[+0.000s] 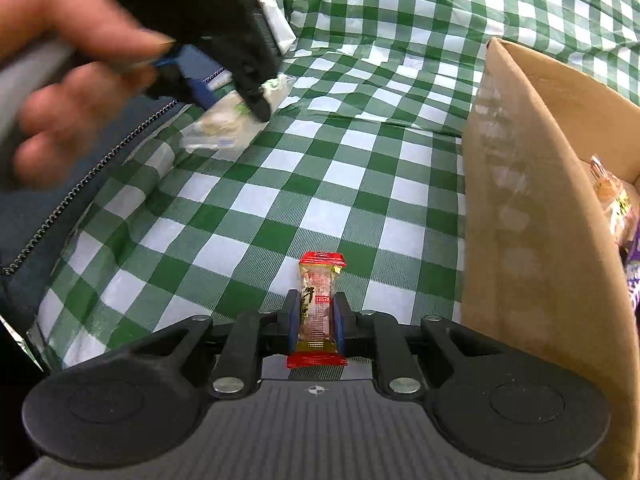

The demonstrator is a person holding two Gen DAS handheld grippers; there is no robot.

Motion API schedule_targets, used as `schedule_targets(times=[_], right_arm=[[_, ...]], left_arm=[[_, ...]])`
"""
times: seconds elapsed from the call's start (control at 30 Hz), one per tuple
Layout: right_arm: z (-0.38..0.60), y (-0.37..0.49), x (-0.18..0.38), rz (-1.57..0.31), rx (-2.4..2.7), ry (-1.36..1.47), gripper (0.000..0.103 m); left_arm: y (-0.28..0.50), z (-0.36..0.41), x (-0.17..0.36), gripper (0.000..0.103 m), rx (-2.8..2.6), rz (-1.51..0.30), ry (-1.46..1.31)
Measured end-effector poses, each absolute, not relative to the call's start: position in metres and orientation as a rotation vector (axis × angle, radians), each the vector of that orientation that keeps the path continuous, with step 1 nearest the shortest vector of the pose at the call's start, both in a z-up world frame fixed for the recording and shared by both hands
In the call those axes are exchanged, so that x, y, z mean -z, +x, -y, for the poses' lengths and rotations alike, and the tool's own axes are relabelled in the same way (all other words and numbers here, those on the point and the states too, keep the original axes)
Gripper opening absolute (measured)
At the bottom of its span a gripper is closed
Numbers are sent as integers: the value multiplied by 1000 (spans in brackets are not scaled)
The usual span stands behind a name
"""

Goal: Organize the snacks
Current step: 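Grasp the white nut-cluster bag with the left tool, then lift the nut-cluster bag with left tool while right tool lifts red candy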

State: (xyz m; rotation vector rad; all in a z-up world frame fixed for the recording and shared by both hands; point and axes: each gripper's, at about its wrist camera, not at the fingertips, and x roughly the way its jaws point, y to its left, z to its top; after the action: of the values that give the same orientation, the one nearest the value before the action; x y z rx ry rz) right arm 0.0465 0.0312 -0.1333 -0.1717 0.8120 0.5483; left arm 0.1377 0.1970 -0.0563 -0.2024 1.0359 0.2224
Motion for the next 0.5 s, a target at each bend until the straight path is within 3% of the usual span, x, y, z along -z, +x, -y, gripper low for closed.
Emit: schedule_targets(times=[0.5], right_arm=[[-12,2,126,-881,-570,-156,18]], left_arm=[[23,-166,85,40,-88,-1141,-207]])
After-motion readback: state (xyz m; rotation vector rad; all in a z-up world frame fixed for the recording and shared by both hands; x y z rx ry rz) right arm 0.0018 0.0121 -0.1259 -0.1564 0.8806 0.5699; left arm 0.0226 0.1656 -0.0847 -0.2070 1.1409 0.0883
